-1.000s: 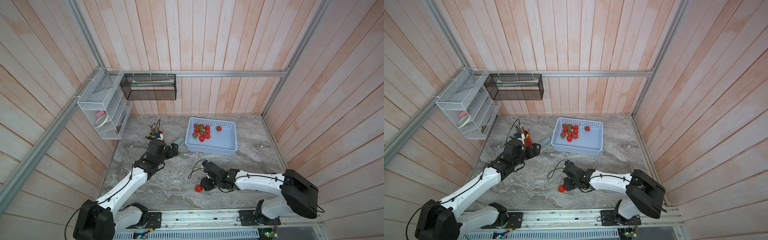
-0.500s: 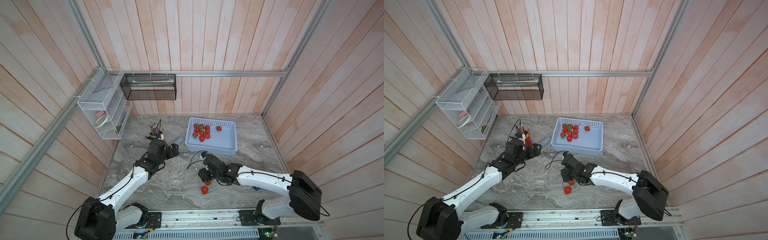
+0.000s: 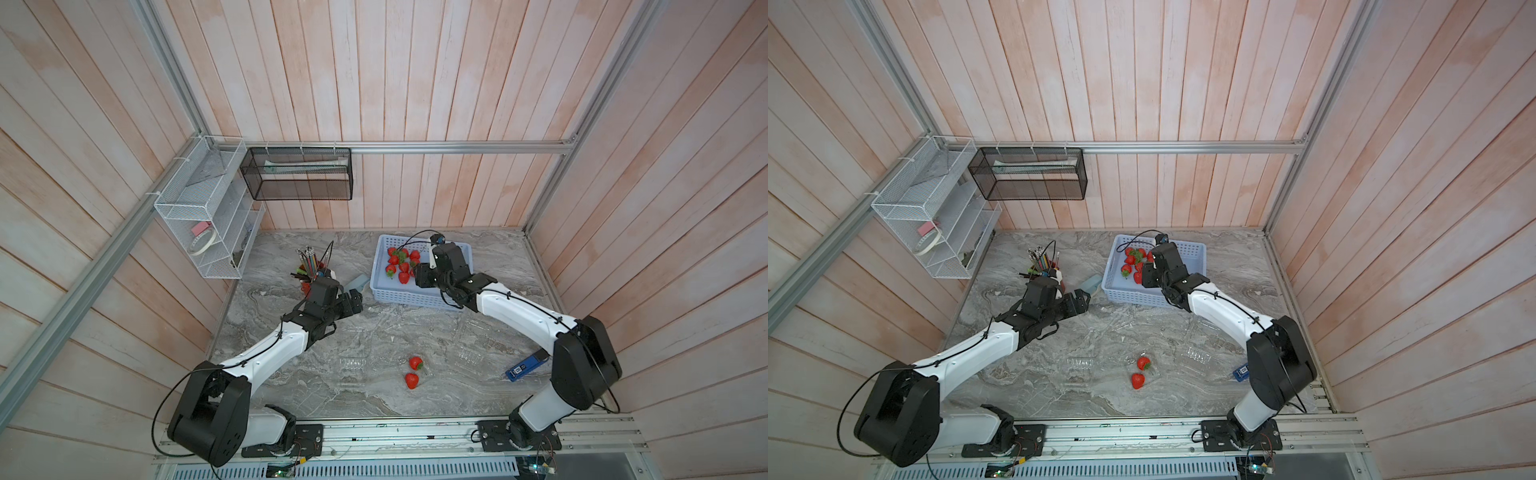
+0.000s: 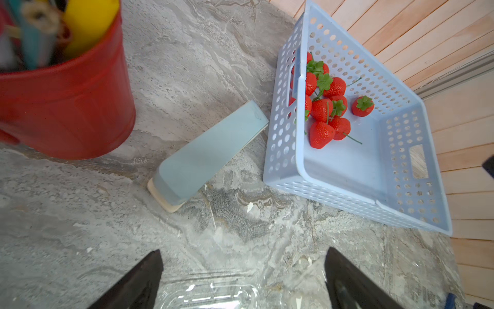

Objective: Pack strawberries into containers
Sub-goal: Pick up the strawberry from the basket.

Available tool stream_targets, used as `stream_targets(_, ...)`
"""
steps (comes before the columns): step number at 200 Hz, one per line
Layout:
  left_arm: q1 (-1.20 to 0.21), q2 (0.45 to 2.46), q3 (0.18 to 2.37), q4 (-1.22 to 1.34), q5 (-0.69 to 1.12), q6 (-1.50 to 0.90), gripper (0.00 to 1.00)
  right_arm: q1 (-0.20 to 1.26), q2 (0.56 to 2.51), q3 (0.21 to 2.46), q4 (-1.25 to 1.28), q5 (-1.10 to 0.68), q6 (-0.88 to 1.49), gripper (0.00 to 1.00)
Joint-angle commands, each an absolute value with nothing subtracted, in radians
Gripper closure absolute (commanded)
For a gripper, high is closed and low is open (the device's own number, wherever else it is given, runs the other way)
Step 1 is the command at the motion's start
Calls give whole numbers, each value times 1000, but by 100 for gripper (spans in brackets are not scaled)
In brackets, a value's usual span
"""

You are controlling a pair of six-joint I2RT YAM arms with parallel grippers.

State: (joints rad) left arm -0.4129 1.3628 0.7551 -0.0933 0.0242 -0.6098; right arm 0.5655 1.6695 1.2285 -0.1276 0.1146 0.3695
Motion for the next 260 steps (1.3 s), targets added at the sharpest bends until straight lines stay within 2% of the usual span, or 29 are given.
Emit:
stream_targets(1,-410,1407,812,-48,45,-585,4,526,1782,1327,-160,107,270,43)
stream_targets(49,-411,1459,834,31,118,-579,5,449,2047,1532,-219,44,247,43)
stream_targets(96,-411,1503,875,41,135,-555,5,435,2202,1678,-263,-32,238,43)
stream_targets(128,-411,1530,878,47,140,-559,5,434,2249,1687,-245,-95,257,44)
stream_targets(200,-411,1546,871,45,132,-560,5,431,2334,1723,-238,-73,262,46)
stream_targets(235,-411,1544,880,34,126,-557,5,430,2339,1723,-210,-62,269,51)
stream_targets(260,-410,1536,878,27,124,-563,5,425,2328,1724,-208,-64,272,58)
